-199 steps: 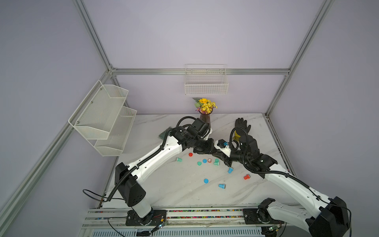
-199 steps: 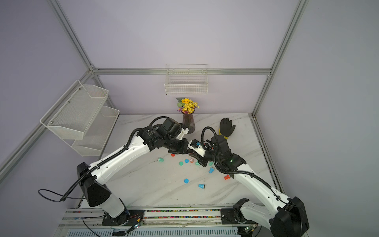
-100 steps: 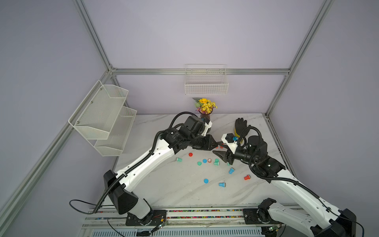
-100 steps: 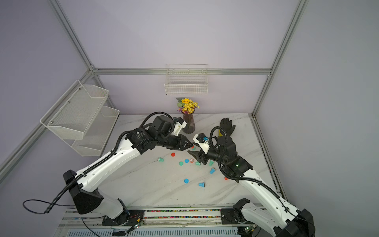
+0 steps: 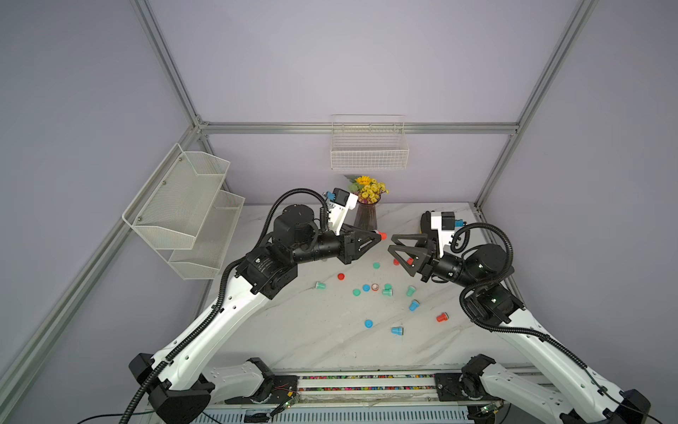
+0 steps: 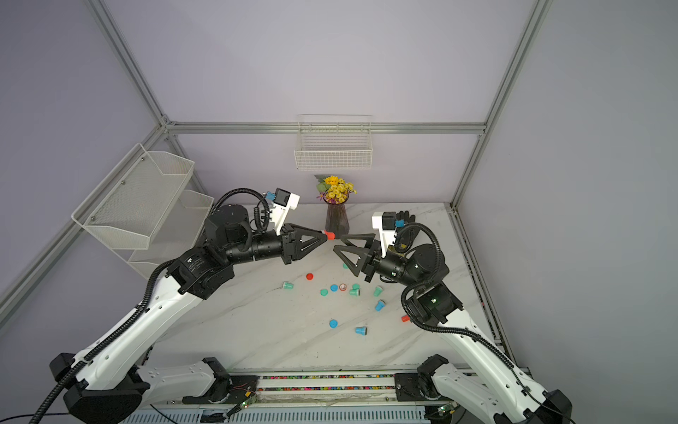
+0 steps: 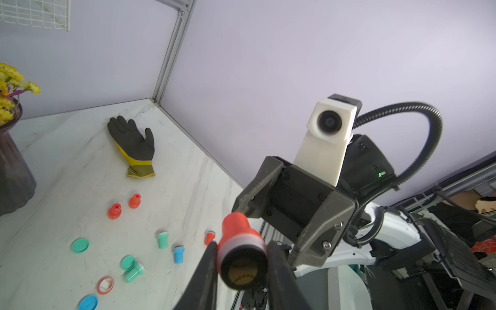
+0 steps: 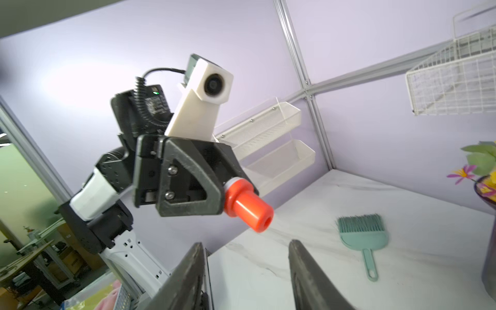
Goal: Close the stamp cap
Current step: Pick up the stamp from the center of the board.
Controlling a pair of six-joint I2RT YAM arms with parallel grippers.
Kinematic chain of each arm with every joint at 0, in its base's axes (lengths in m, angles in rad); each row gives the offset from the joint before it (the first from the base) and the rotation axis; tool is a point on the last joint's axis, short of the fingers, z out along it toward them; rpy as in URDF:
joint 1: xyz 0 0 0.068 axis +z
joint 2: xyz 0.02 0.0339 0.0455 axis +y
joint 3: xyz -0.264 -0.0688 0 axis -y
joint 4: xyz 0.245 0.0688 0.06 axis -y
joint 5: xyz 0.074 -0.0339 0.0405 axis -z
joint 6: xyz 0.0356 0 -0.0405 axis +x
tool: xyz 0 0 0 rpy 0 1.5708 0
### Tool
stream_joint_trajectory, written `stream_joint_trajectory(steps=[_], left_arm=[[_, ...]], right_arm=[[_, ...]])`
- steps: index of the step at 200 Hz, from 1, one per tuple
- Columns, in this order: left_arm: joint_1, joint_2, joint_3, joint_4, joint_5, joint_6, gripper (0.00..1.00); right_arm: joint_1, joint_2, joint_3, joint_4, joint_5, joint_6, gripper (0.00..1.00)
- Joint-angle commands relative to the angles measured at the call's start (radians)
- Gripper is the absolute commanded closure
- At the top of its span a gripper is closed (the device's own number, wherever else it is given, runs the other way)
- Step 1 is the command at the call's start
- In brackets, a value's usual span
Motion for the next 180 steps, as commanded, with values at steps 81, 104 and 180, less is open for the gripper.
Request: stream_joint_trajectory(steps=[81,104,180], left_arm=[[0.031,0.07,-0.068,0.596,0.447,-0.671,0.99],[0.031,0.07,-0.075,0.663,0.477,-0.719,0.99],[0.03,0.07,-0.058,0.693,0.512,-0.745,1.0]], right_arm=[[0.004,-0.043,0.135,0.007,0.021,-0.675,0.53],[0.003,-0.016,0.165,-0.011,-0.008,-0.685,0.53],[0.003,0.018,0.187,-0.028,-0.133,-0.667,0.59]])
